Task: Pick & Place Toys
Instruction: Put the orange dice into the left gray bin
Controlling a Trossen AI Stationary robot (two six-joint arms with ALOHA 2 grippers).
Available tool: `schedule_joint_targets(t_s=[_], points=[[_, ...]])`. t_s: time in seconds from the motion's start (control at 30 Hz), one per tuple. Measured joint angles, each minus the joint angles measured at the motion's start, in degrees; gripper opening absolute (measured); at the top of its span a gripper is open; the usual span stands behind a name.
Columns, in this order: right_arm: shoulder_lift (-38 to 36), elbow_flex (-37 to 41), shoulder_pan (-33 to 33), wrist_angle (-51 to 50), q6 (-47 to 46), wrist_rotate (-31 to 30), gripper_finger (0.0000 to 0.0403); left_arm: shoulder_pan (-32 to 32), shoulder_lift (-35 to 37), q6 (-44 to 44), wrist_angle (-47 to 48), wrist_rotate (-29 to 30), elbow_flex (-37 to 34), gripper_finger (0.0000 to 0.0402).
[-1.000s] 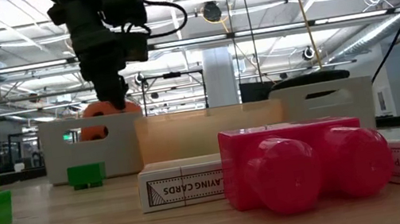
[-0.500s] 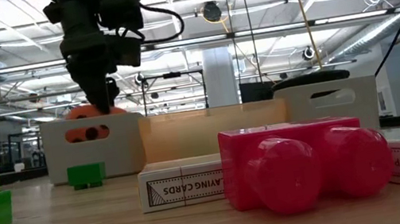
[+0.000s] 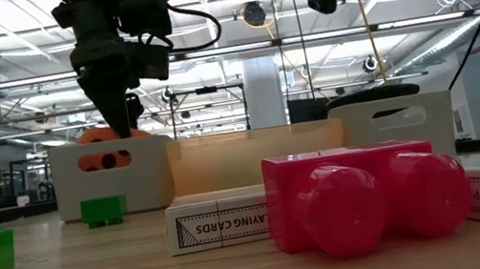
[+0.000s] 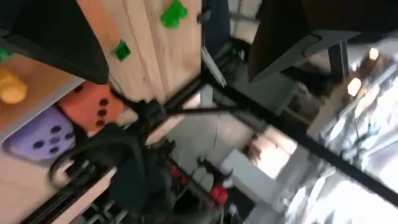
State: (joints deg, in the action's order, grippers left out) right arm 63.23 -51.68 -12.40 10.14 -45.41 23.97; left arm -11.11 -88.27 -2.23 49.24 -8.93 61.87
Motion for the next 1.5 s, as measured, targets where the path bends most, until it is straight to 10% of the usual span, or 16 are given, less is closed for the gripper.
schedule_joint_targets(t_s=[0.77,1.07,1.5], points=[[33.93,-4.82,7.57,15.32,15.85,-6.0,0.0179,1.51,0.02,0.9,-11.45,-1.05,0.0,0.0399],[40.8,-10.17,8.13,17.38,18.44,-16.66,0.0124,1.88,0.04,0.63,-12.97,-1.16,0.0,0.0399],[48.13,-15.88,9.16,21.89,17.65,-16.48,0.0038,1.88,0.04,0.18,-13.05,-1.22,0.02,0.0399]])
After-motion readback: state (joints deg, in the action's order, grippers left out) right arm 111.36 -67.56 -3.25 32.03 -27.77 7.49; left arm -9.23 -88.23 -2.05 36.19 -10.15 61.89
